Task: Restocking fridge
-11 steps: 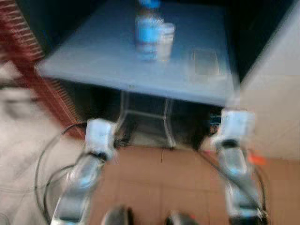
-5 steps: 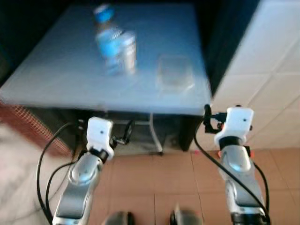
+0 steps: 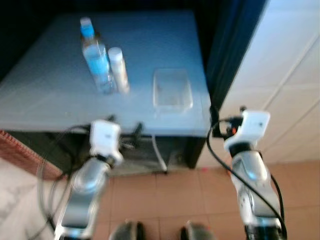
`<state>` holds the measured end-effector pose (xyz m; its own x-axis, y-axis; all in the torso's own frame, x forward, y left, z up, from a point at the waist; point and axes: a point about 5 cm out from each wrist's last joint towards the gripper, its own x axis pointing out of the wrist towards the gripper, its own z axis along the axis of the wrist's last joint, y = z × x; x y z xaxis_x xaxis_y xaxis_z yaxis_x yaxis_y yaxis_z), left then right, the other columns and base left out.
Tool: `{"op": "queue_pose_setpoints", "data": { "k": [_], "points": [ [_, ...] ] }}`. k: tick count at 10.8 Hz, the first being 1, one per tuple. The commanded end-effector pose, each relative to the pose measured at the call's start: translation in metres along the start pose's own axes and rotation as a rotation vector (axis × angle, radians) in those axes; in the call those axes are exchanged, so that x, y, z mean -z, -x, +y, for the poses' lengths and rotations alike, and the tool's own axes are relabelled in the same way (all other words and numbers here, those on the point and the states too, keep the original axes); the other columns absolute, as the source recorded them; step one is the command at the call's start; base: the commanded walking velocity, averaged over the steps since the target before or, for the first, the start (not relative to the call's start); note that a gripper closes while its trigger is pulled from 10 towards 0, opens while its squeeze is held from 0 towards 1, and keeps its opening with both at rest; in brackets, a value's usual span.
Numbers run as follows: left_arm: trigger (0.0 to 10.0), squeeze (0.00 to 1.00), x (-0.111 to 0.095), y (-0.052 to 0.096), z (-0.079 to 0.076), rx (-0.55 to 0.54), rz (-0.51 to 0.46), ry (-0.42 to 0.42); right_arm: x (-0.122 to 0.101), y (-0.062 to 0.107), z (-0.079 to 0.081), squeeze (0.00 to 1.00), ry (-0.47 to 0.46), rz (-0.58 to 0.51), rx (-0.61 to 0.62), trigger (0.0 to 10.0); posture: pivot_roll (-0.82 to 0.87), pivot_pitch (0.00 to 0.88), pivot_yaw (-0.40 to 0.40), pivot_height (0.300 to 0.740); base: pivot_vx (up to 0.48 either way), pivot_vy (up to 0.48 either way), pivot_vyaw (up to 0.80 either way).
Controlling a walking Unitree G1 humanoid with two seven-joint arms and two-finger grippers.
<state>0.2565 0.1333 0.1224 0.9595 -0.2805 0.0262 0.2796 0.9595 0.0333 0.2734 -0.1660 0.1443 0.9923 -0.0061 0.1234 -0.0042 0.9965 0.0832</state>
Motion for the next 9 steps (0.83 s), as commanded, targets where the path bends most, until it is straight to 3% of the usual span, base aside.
{"op": "queue_pose_setpoints", "data": {
  "k": [1, 2, 3, 4, 5, 6, 7, 9],
  "points": [
    [10.0, 0.0, -0.001, 0.005, 0.0, 0.0, 0.0, 0.005, -0.003, 0.003, -0.007, 1.0, -0.055, -0.02, 0.033, 10.0, -0.06, 0.142, 0.084, 0.74, 0.0, 0.0, 0.0],
    [10.0, 0.41, 0.001, 0.01, 0.002, -0.008, 0.006, 0.016, -0.002, 0.002, -0.004, 1.0, -0.084, -0.024, 0.007, 10.0, -0.06, 0.149, 0.088, 0.74, 0.0, 0.0, 0.0],
    [10.0, 1.0, 0.006, 0.012, 0.001, -0.012, 0.026, 0.006, -0.005, -0.006, 0.001, 1.0, -0.107, -0.039, -0.034, 10.0, -0.06, 0.15, 0.09, 0.74, 0.0, 0.0, 0.0],
    [10.0, 0.99, 0.007, 0.011, -0.001, -0.016, 0.031, 0.009, -0.005, -0.014, 0.001, 0.0, -0.141, -0.034, -0.036, 10.0, -0.05, 0.153, 0.093, 0.74, 0.0, 0.0, 0.0],
    [10.0, 0.93, 0.007, 0.01, -0.004, -0.013, 0.031, 0.006, 0.001, -0.024, -0.002, 0.0, -0.104, 0.013, -0.004, 10.0, -0.05, 0.154, 0.094, 0.74, 0.0, 0.0, 0.0],
    [10.0, 0.73, 0.005, 0.012, -0.005, -0.01, 0.029, 0.007, -0.001, -0.029, -0.002, 0.0, -0.16, 0.005, 0.014, 10.0, -0.04, 0.158, 0.094, 0.74, 0.0, 0.0, 0.0],
    [10.0, 0.0, 0.004, 0.014, -0.004, -0.012, 0.032, 0.007, 0.005, -0.032, 0.0, 0.0, -0.192, 0.043, 0.034, 10.0, -0.03, 0.164, 0.093, 0.74, 0.0, 0.0, 0.0],
    [10.0, 0.0, 0.004, 0.017, -0.001, -0.018, 0.036, 0.002, 0.002, -0.041, 0.006, 0.0, -0.192, 0.013, 0.009, 10.0, -0.02, 0.173, 0.095, 0.74, 0.0, 0.0, 0.0]
  ]
}}
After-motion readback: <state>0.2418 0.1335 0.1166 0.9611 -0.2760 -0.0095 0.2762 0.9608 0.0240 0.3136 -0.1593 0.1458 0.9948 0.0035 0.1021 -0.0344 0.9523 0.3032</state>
